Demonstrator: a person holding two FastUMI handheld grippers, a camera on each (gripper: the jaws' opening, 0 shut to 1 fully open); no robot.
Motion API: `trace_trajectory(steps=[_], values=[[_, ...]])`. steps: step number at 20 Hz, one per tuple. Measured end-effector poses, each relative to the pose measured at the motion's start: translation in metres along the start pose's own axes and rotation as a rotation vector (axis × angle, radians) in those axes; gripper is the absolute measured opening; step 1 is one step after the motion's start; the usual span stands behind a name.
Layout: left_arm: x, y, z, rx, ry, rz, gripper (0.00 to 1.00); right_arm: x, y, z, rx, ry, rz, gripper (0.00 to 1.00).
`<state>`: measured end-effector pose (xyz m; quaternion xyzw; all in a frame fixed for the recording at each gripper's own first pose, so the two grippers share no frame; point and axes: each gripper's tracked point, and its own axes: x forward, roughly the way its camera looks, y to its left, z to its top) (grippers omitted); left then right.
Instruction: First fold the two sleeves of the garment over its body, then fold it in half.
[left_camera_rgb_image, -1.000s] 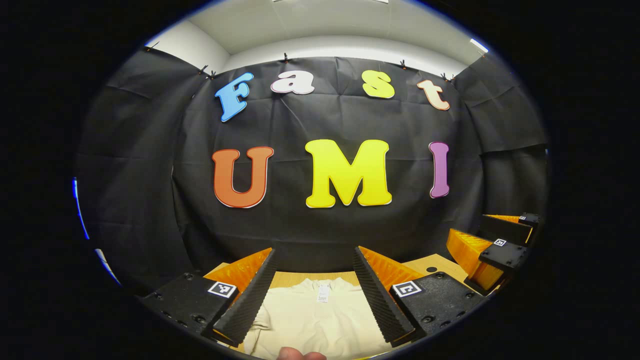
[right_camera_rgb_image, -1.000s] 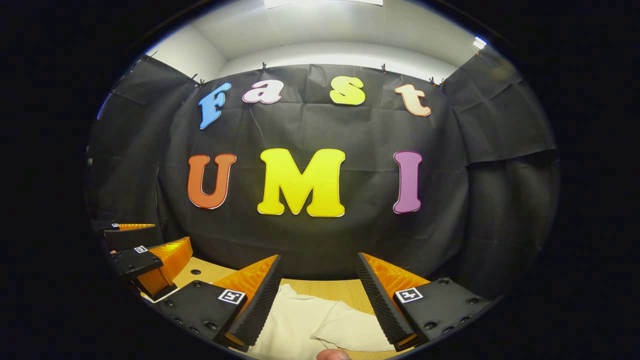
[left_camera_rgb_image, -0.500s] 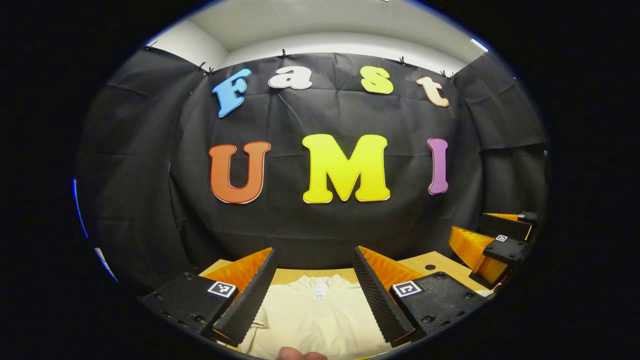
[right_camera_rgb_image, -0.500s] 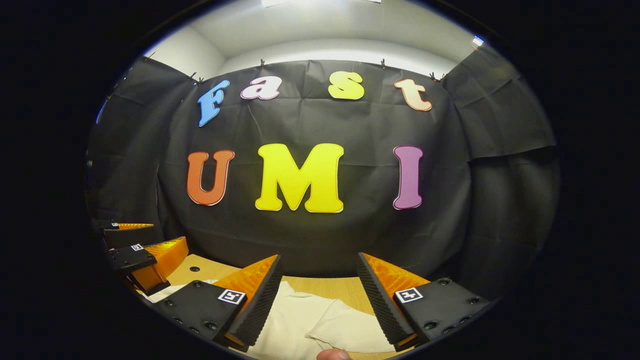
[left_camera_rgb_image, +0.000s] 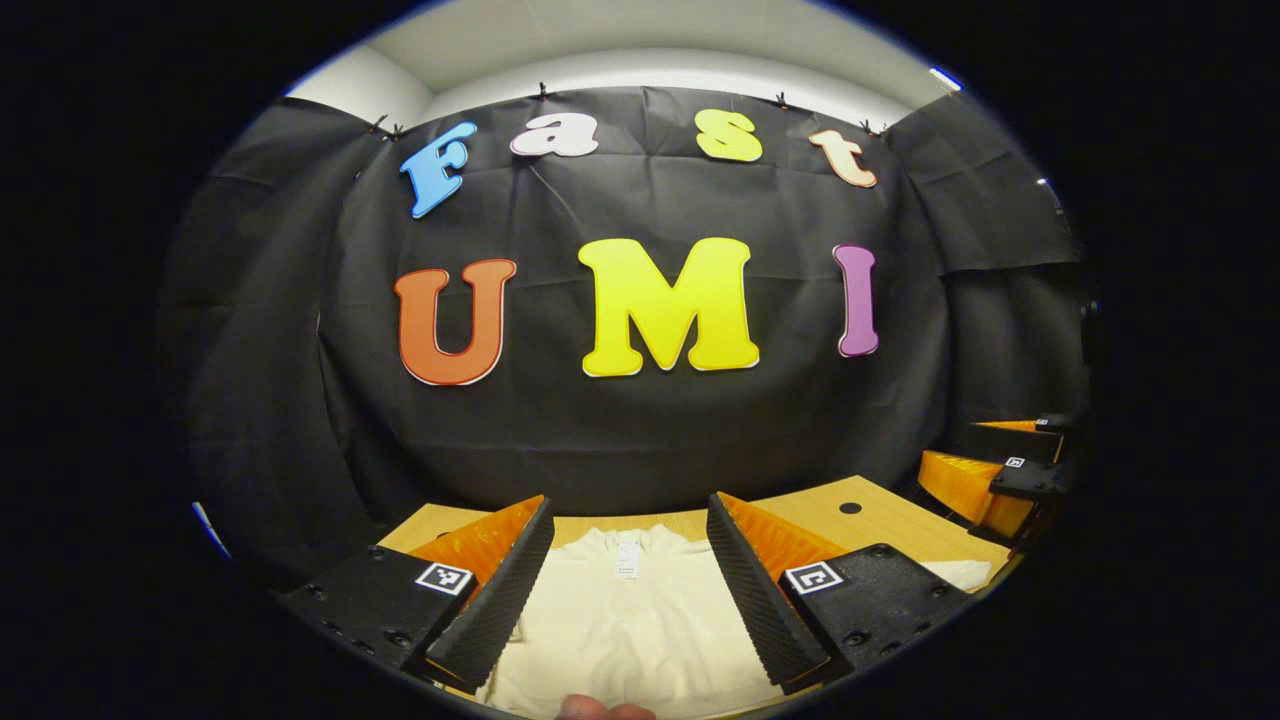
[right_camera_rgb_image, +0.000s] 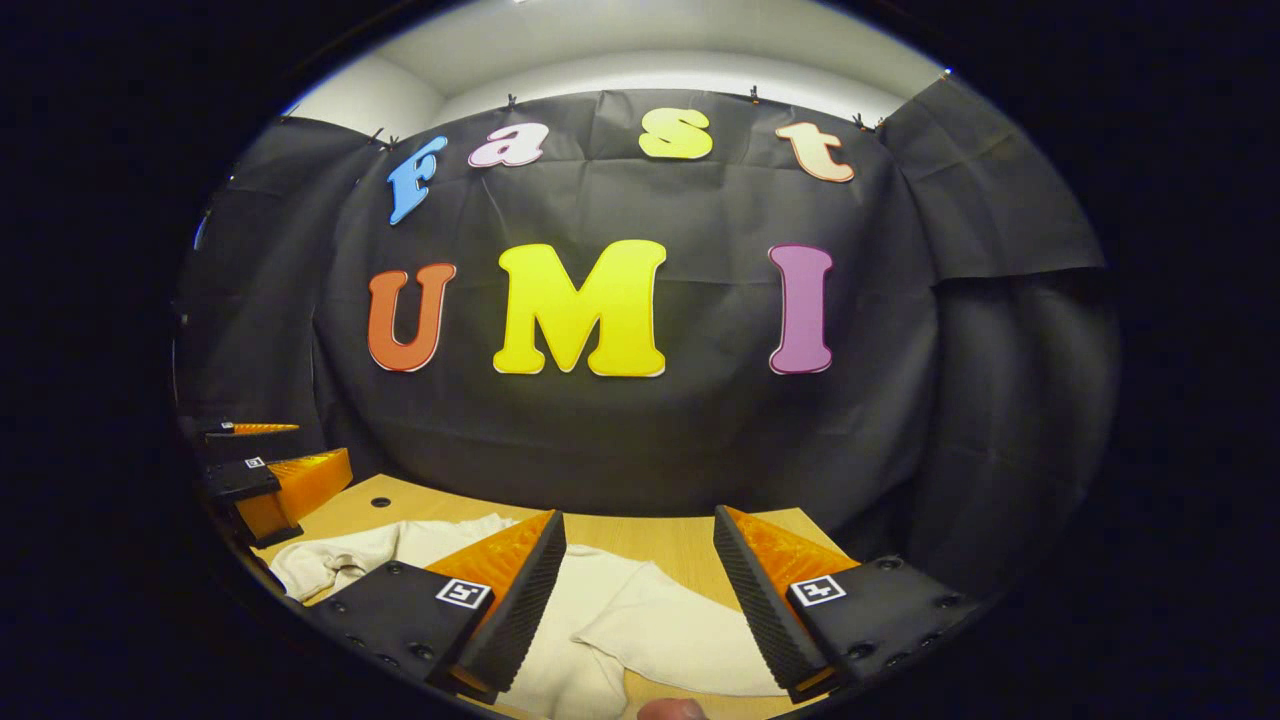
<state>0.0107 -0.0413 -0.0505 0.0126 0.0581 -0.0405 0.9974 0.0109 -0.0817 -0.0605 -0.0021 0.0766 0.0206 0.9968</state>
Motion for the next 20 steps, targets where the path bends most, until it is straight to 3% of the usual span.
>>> trace_trajectory(steps=[5,9,11,13,16,20], values=[[-0.005,-0.034,-0.012,0.011,0.026,-0.078,0.97,-0.023,-0.065,-0.038,-0.038,0.111,-0.027,0.93],[-0.007,-0.057,-0.018,-0.002,0.058,-0.126,0.97,-0.042,-0.121,-0.103,-0.048,0.306,-0.042,0.93],[-0.006,-0.058,-0.016,0.009,0.054,-0.123,0.97,-0.057,-0.142,-0.153,-0.008,0.473,-0.019,0.92],[-0.005,-0.06,-0.01,0.021,0.039,-0.118,0.97,-0.069,-0.181,-0.199,-0.003,0.6,-0.054,0.93],[-0.008,-0.055,-0.012,0.036,0.045,-0.102,0.98,-0.074,-0.227,-0.237,-0.019,0.693,-0.118,0.92],[-0.012,-0.037,-0.021,0.029,0.075,-0.043,0.97,-0.064,-0.243,-0.273,-0.047,0.799,-0.076,0.93]])
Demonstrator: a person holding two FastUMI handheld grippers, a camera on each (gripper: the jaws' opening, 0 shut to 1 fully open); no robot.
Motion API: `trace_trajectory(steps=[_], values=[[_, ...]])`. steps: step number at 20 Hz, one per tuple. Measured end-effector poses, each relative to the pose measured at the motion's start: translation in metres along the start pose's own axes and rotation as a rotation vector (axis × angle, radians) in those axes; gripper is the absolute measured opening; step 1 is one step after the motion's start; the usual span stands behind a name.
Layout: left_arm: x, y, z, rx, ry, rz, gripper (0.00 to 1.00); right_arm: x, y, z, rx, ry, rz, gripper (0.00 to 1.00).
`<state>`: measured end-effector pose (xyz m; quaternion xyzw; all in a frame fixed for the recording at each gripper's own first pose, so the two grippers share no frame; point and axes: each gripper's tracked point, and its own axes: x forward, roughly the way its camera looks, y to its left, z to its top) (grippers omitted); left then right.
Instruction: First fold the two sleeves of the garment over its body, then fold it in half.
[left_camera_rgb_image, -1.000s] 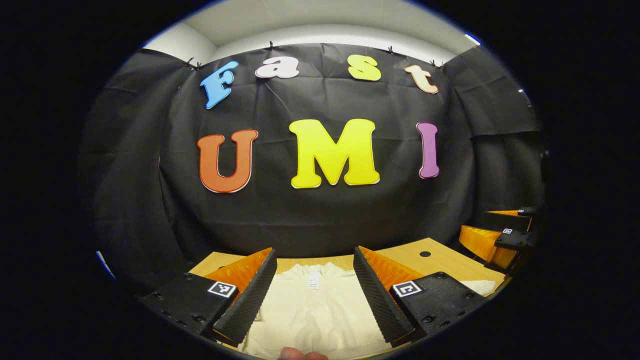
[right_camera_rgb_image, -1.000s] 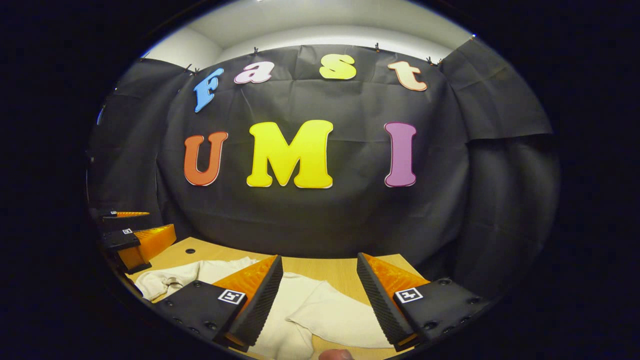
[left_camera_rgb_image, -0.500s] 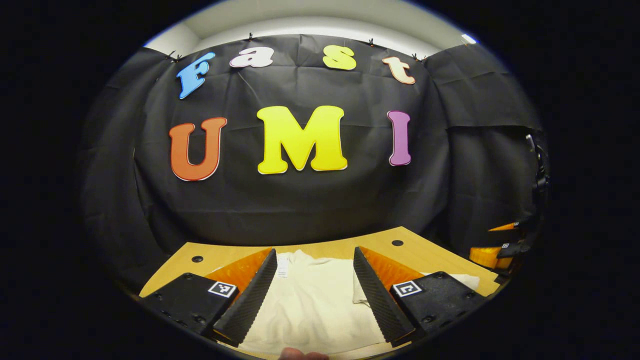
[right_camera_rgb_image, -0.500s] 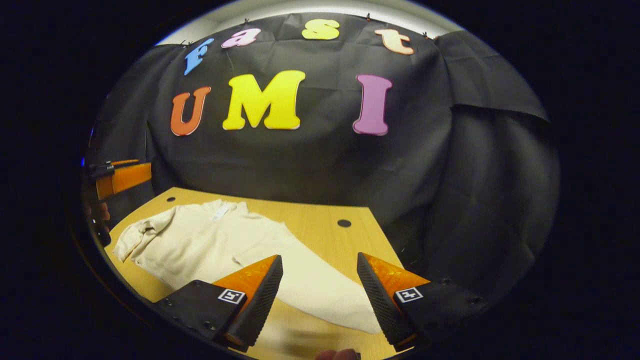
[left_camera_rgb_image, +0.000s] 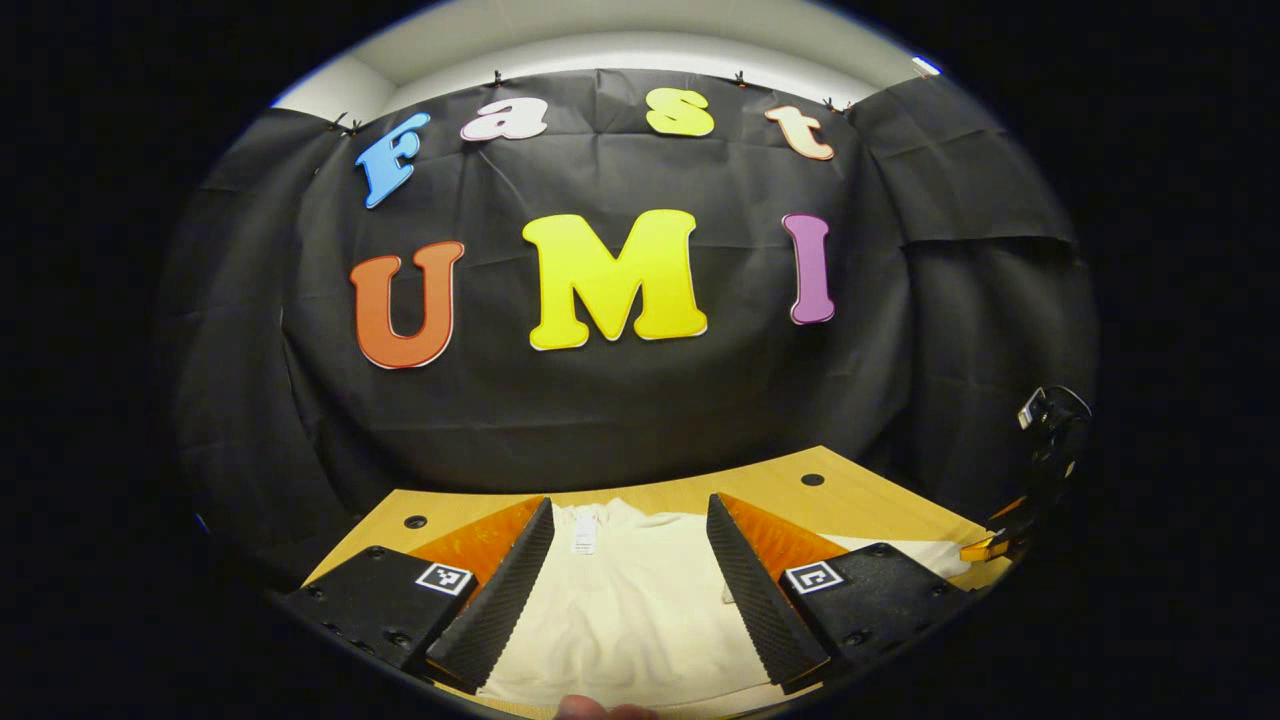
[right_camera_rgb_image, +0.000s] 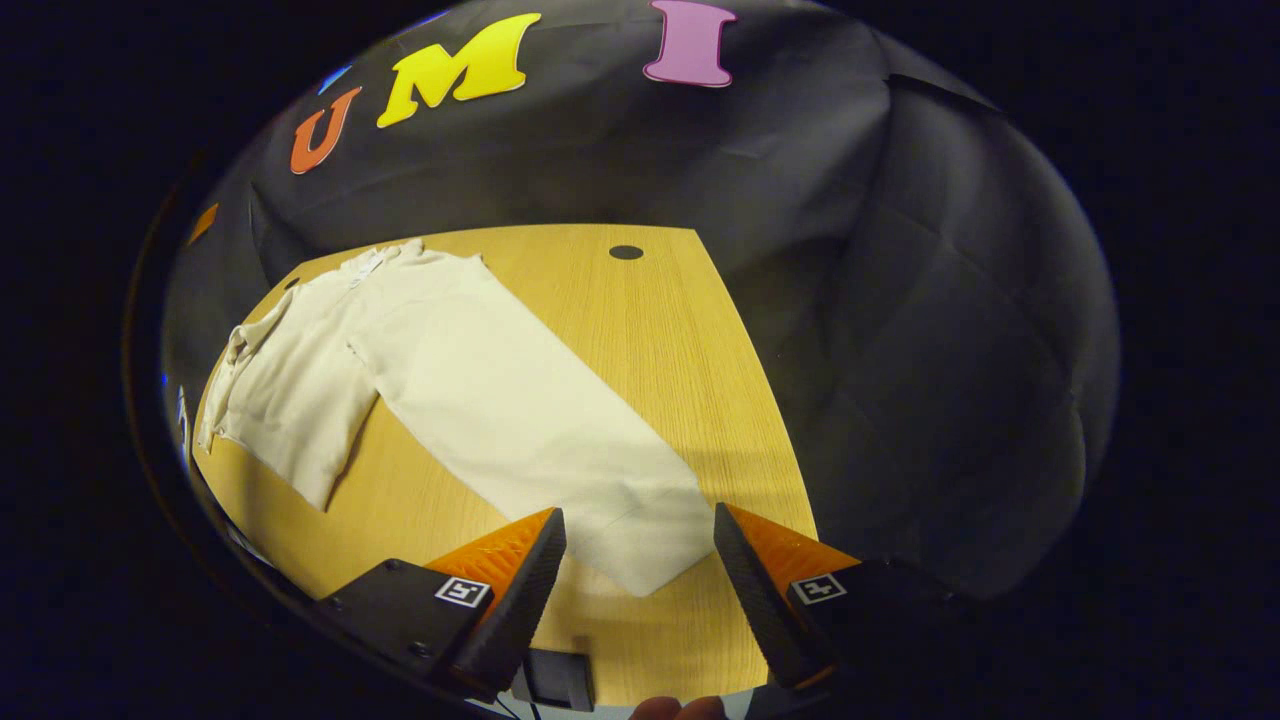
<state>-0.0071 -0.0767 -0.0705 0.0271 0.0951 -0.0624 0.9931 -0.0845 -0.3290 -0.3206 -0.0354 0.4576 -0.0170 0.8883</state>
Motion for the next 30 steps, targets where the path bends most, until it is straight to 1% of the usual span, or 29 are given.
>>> trace_trajectory(steps=[1,3,6,7,10,12,14,15,17,18,19,20,21,22,23,24,27,30], values=[[-0.001,0.002,-0.002,0.001,0.007,0.008,0.97,0.006,0.001,-0.005,-0.011,0.029,0.02,0.93],[-0.003,0.004,-0.004,0.013,0.018,0.018,0.97,0.023,-0.004,-0.014,-0.052,0.068,0.031,0.93],[-0.007,0.004,-0.006,0.03,0.027,0.024,0.97,0.038,-0.011,-0.016,-0.065,0.084,0.039,0.93],[-0.007,0.005,-0.008,0.032,0.03,0.025,0.97,0.042,-0.013,-0.019,-0.062,0.096,0.043,0.93],[-0.01,0.003,-0.005,0.034,0.021,0.021,0.97,0.045,-0.013,-0.028,0.022,0.14,0.079,0.93],[-0.007,-0.001,-0.006,0.035,0.015,0.011,0.97,0.044,-0.013,-0.032,-0.007,0.135,0.081,0.94],[-0.005,-0.005,-0.008,0.026,0.024,0.0,0.97,0.043,-0.01,-0.032,0.004,0.135,0.086,0.92],[-0.004,-0.007,-0.006,0.019,0.017,-0.006,0.98,0.043,-0.009,-0.03,0.009,0.13,0.085,0.86],[-0.003,-0.009,-0.002,0.024,0.006,-0.013,0.97,0.041,-0.006,-0.029,0.029,0.116,0.091,0.67],[-0.001,-0.008,-0.001,0.028,0.003,-0.015,0.97,0.044,-0.006,-0.029,0.045,0.111,0.091,0.48],[-0.001,-0.008,0.0,0.029,-0.002,-0.016,0.97,0.044,-0.006,-0.028,0.078,0.12,0.09,0.39],[0.0,-0.005,-0.001,0.032,-0.001,-0.011,0.97,0.044,-0.007,-0.029,0.11,0.129,0.085,0.22],[0.0,-0.002,-0.001,0.032,-0.001,-0.007,0.97,0.043,-0.008,-0.028,0.149,0.137,0.083,0.22],[-0.001,0.002,-0.002,0.034,0.002,0.0,0.98,0.044,-0.007,-0.028,0.161,0.138,0.08,0.11],[-0.001,0.005,-0.001,0.033,-0.001,0.005,0.99,0.038,-0.008,-0.028,0.16,0.13,0.074,0.11],[-0.002,0.009,-0.001,0.036,0.0,0.012,1.0,0.044,-0.008,-0.028,0.165,0.138,0.068,0.02],[-0.001,0.017,-0.001,0.036,0.0,0.022,0.99,0.036,-0.002,-0.019,0.204,0.122,0.065,0.02],[-0.002,0.025,-0.005,0.03,0.003,0.032,1.0,0.016,0.003,-0.005,0.234,0.086,0.07,0.02]])
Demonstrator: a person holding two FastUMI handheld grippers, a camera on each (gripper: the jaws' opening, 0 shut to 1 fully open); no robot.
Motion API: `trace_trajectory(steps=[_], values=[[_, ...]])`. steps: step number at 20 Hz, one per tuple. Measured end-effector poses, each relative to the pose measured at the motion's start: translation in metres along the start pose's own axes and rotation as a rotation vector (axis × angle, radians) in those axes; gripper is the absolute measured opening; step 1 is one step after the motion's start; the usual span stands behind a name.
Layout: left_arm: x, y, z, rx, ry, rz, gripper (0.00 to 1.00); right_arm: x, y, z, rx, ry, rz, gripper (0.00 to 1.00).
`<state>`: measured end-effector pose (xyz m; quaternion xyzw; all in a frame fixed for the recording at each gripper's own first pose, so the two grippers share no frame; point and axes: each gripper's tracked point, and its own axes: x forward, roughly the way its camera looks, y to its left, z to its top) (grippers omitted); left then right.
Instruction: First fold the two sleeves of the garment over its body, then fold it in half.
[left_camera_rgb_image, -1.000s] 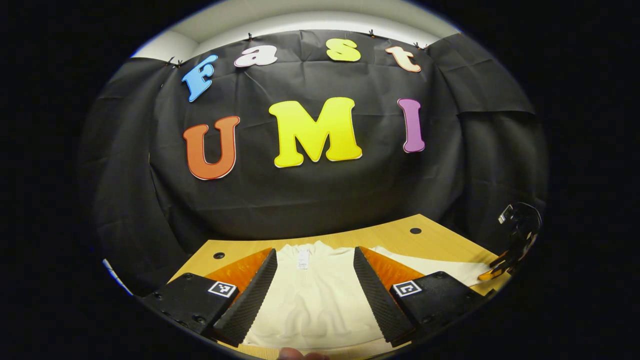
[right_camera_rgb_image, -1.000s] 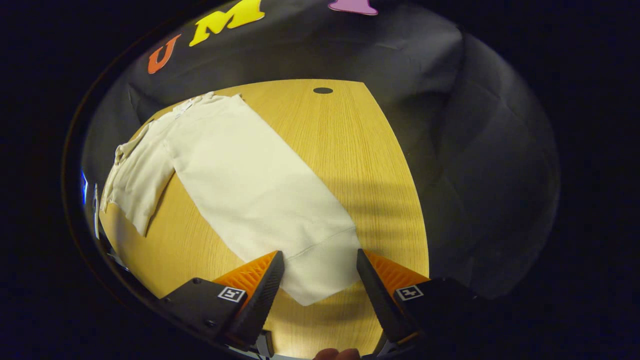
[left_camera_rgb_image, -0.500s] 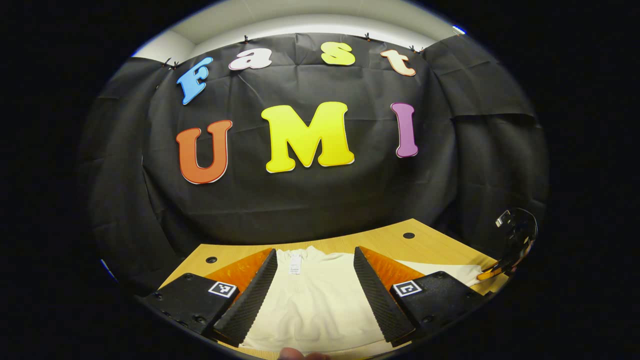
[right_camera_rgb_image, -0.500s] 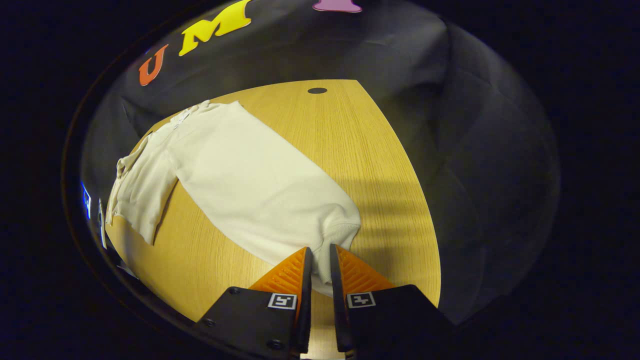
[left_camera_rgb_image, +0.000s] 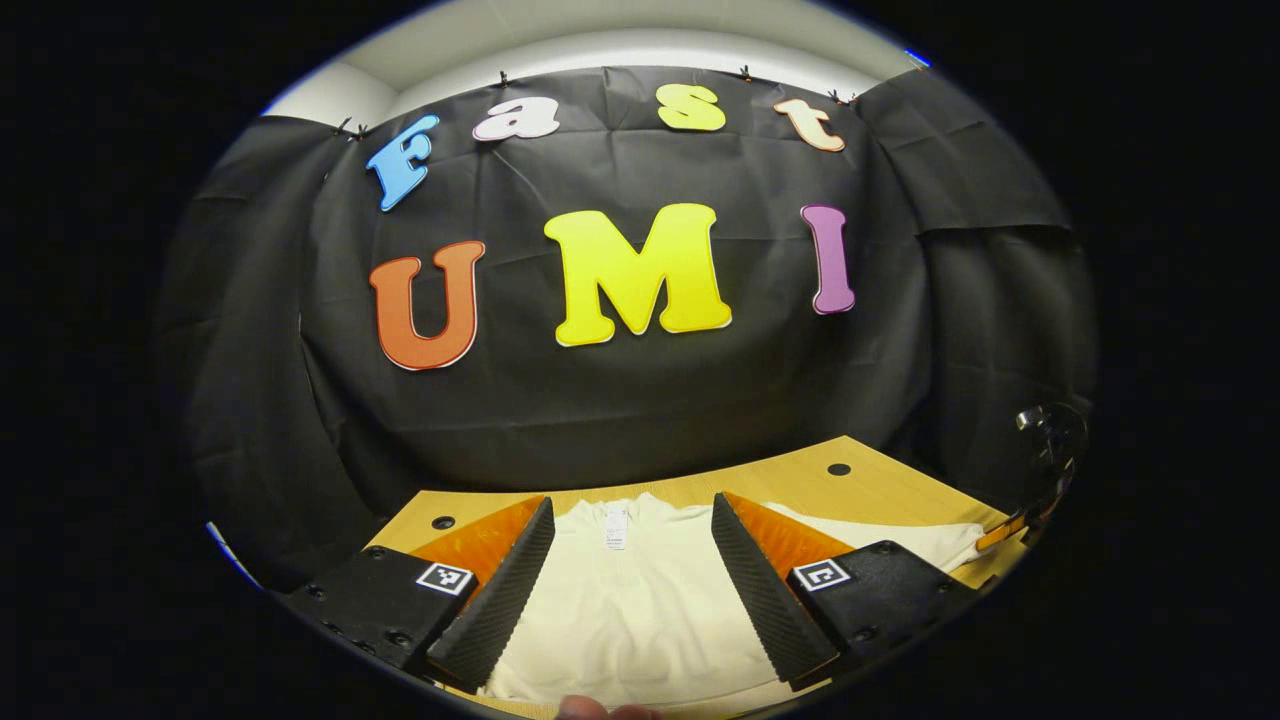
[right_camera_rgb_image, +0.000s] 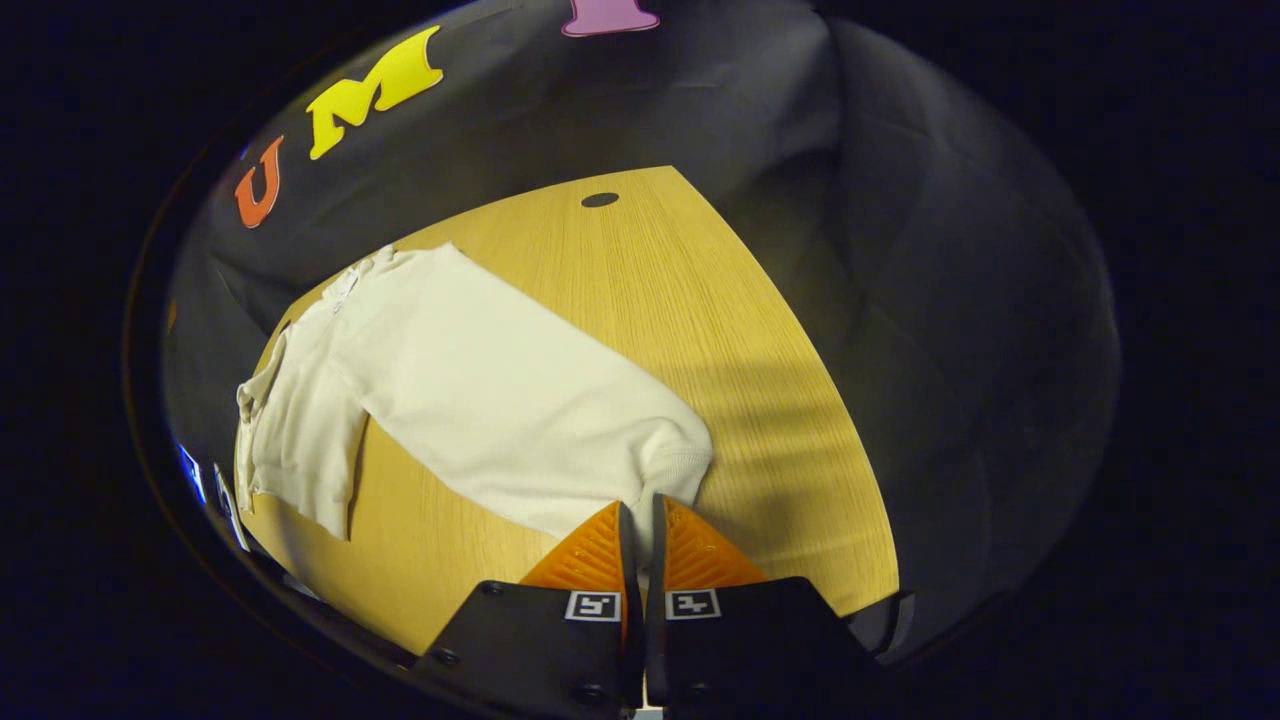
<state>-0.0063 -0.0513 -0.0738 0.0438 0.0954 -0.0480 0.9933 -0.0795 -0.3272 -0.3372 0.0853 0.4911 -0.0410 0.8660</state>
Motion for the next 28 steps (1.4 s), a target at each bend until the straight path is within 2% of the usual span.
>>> trace_trajectory(steps=[3,8,13,16,21,28], values=[[0.002,0.013,-0.005,-0.013,0.008,0.019,1.0,-0.029,0.015,0.032,-0.014,-0.076,0.016,0.01],[0.0,0.031,-0.017,-0.041,0.027,0.044,1.0,-0.065,0.071,0.09,-0.099,-0.17,0.076,0.01],[-0.009,0.054,-0.024,-0.072,0.037,0.081,1.0,-0.097,0.148,0.154,-0.138,-0.271,0.181,0.02],[-0.015,0.072,-0.032,-0.106,0.047,0.11,1.0,-0.113,0.204,0.196,-0.213,-0.335,0.251,0.01],[-0.036,0.116,-0.044,-0.148,0.059,0.204,1.0,-0.112,0.305,0.235,-0.352,-0.37,0.338,0.01],[-0.083,0.193,-0.063,-0.18,0.081,0.379,1.0,-0.074,0.452,0.241,-0.455,-0.358,0.47,0.01]])
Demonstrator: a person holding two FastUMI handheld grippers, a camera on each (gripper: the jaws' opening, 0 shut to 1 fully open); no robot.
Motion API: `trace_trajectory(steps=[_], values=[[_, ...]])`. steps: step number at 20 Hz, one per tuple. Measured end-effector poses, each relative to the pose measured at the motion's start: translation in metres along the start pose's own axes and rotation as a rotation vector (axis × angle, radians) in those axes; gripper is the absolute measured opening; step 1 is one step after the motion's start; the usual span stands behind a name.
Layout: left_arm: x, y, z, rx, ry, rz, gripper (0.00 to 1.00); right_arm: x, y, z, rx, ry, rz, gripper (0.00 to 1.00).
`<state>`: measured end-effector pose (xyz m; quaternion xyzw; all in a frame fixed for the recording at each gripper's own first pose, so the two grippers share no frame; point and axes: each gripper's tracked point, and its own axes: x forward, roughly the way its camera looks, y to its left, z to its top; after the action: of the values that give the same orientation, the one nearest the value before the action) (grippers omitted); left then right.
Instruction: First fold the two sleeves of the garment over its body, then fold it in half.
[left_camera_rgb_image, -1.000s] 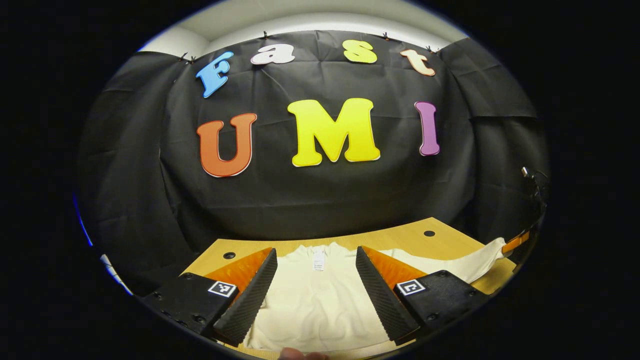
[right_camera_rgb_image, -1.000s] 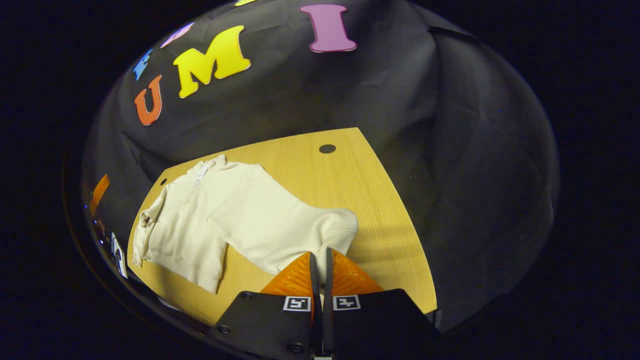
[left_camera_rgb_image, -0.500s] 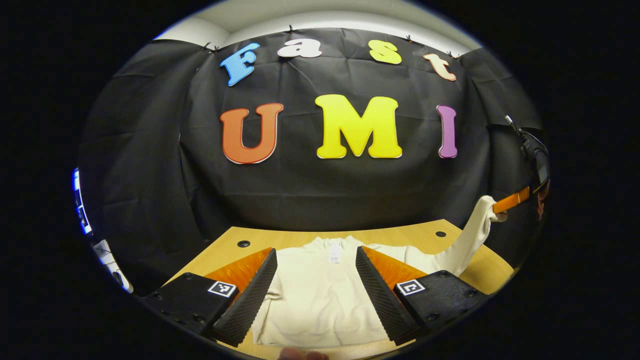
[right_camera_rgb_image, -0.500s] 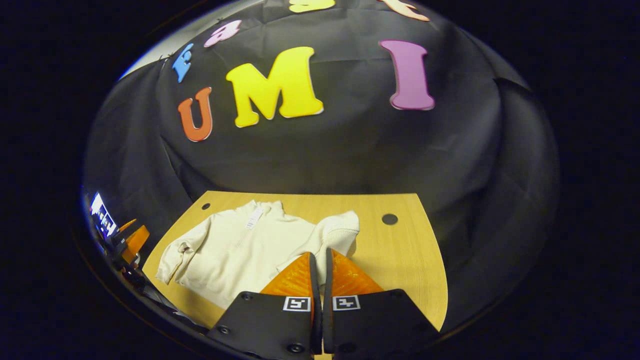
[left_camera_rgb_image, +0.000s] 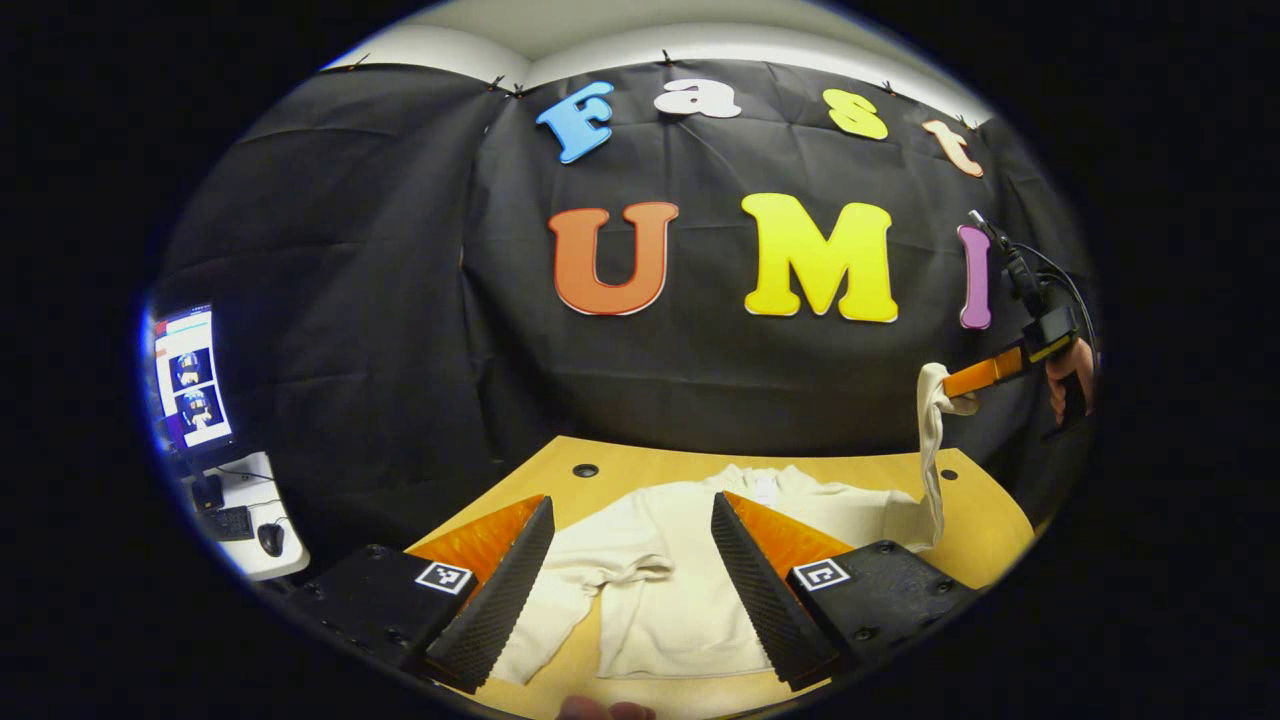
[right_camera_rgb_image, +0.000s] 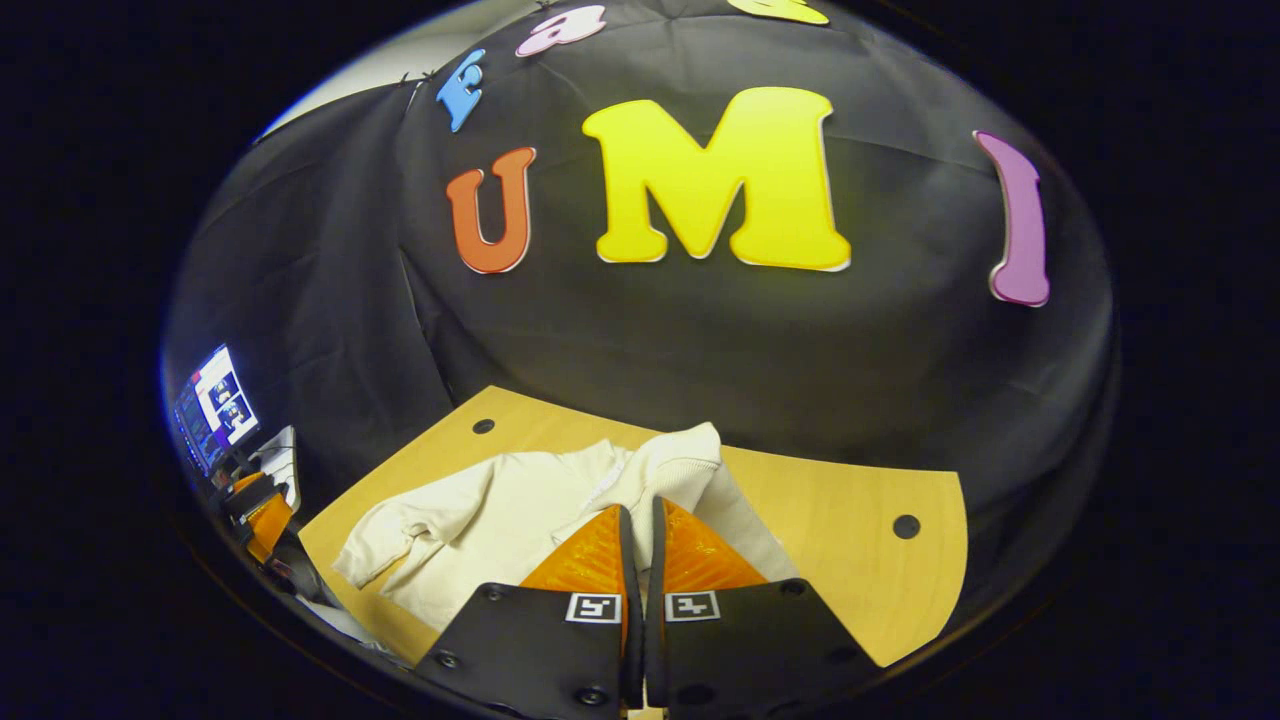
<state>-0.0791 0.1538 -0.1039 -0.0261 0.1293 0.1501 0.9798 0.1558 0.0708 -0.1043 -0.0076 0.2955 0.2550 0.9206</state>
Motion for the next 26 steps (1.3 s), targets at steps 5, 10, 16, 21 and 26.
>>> trace_trajectory(steps=[5,10,16,21,26], values=[[-0.013,0.054,-0.016,-0.027,0.038,0.102,1.0,0.08,0.067,-0.005,-0.047,0.04,0.098,0.01],[-0.017,0.077,-0.025,-0.029,0.065,0.143,1.0,0.166,0.119,-0.04,-0.179,0.103,0.129,0.01],[-0.021,0.103,-0.038,-0.007,0.107,0.181,1.0,0.252,0.163,-0.086,-0.241,0.171,0.105,0.02],[-0.017,0.114,-0.05,-0.014,0.139,0.197,1.0,0.289,0.188,-0.118,-0.297,0.213,0.104,0.04],[-0.014,0.117,-0.056,-0.015,0.15,0.198,1.0,0.299,0.192,-0.124,-0.267,0.227,0.099,0.16]])
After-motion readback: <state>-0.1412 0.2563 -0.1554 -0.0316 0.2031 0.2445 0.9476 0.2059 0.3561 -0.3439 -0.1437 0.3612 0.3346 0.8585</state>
